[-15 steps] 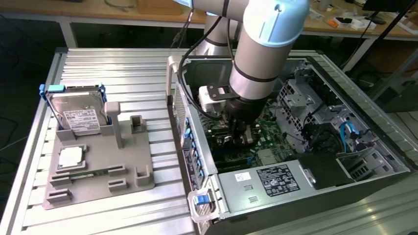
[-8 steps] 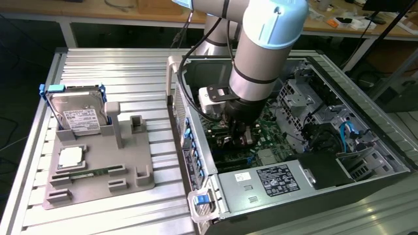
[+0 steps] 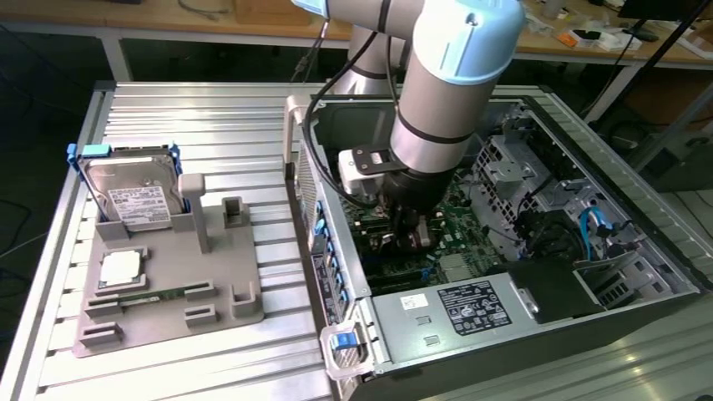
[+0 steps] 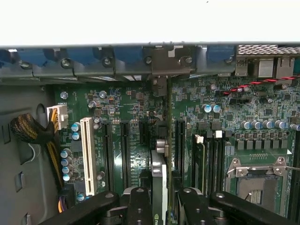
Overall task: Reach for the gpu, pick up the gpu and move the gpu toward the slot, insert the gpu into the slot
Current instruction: 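Insert the gpu into the slot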
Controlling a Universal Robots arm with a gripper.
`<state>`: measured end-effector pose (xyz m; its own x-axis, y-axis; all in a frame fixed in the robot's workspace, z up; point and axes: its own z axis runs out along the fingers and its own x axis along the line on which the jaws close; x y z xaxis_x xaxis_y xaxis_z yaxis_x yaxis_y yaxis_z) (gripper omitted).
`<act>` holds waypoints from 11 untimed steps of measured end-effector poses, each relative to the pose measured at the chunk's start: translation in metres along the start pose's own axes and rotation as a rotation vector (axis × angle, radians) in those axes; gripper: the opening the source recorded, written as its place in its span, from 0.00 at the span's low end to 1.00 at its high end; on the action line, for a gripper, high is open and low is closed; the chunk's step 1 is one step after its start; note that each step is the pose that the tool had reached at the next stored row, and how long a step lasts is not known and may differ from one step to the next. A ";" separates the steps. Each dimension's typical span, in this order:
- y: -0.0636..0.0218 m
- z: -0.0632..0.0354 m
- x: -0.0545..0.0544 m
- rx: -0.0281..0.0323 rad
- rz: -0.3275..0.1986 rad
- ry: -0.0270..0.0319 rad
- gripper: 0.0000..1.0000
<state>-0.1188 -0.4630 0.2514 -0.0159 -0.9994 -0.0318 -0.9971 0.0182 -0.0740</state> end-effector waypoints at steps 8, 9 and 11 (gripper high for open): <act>0.0009 0.0067 0.000 -0.0004 0.000 0.0003 0.27; 0.0010 0.0072 0.000 -0.0002 0.000 0.0001 0.27; 0.0009 0.0072 0.000 -0.0002 0.000 0.0001 0.27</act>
<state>-0.1192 -0.4630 0.2442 -0.0161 -0.9994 -0.0318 -0.9971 0.0184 -0.0737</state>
